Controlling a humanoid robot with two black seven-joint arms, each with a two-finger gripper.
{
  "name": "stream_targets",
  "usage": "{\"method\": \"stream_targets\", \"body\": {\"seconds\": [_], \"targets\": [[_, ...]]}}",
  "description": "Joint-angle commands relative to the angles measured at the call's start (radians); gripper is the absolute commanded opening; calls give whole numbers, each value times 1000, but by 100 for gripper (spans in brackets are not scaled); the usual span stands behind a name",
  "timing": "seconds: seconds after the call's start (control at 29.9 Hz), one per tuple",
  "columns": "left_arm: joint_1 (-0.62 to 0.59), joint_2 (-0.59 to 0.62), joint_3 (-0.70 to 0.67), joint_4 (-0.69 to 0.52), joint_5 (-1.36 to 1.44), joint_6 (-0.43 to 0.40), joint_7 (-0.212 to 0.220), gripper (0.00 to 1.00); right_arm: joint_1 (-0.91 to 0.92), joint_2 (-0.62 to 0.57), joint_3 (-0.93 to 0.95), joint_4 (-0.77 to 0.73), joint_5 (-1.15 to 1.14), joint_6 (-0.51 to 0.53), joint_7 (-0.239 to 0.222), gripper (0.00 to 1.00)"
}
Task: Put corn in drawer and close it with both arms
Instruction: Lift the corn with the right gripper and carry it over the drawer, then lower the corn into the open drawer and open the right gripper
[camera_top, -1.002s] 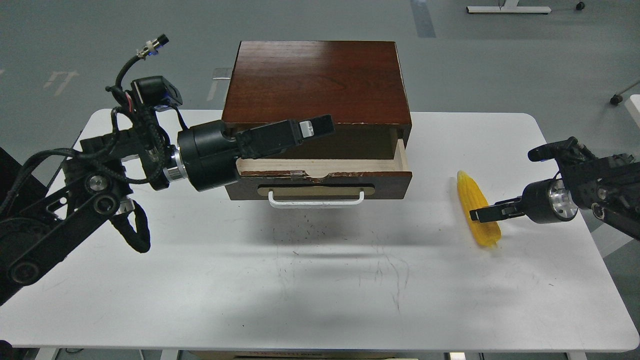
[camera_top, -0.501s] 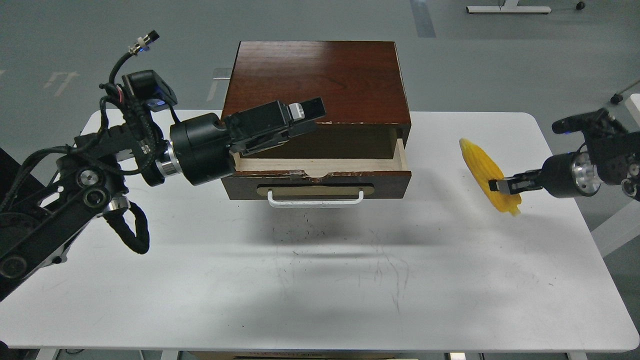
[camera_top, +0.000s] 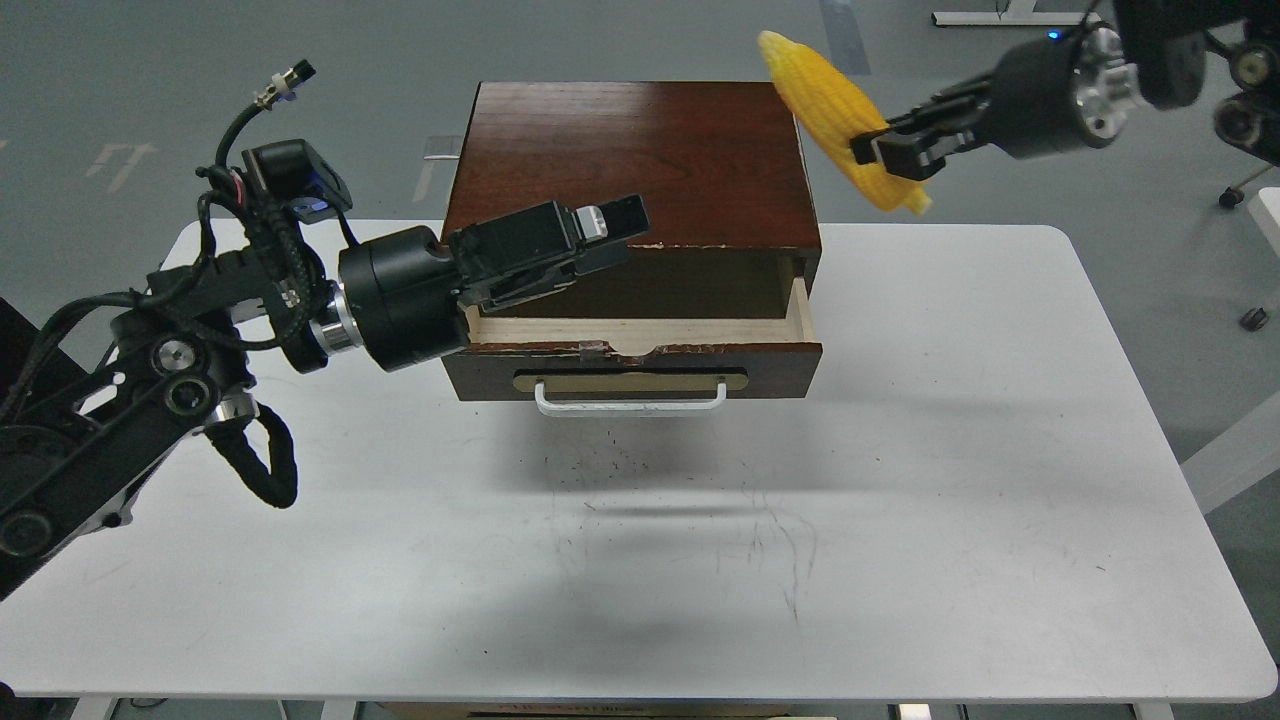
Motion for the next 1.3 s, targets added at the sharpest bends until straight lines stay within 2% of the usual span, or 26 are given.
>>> {"method": "stream_targets", "body": {"seconds": [0.0, 0.23, 0.47, 0.77, 0.97, 1.27], "targets": [[0, 10, 0, 0, -2, 0, 0, 96, 65, 139, -53, 5, 0, -7, 0, 12], [0, 46, -3, 0, -7, 0, -6, 96, 108, 291, -76, 43, -147, -39, 0, 12], [0, 51, -9, -1, -8, 0, -8, 96, 127, 355, -124, 75, -224, -70, 0, 12], [1, 59, -9, -1, -14, 0, -9, 96, 127, 371, -150, 67, -265, -73, 0, 13], [1, 63, -9, -1, -34, 0, -8, 97, 120, 403, -187, 38, -270, -124, 0, 13], [9, 112, -8, 2, -53, 0, -15, 97, 85, 412, -188, 26, -268, -124, 0, 14]]}}
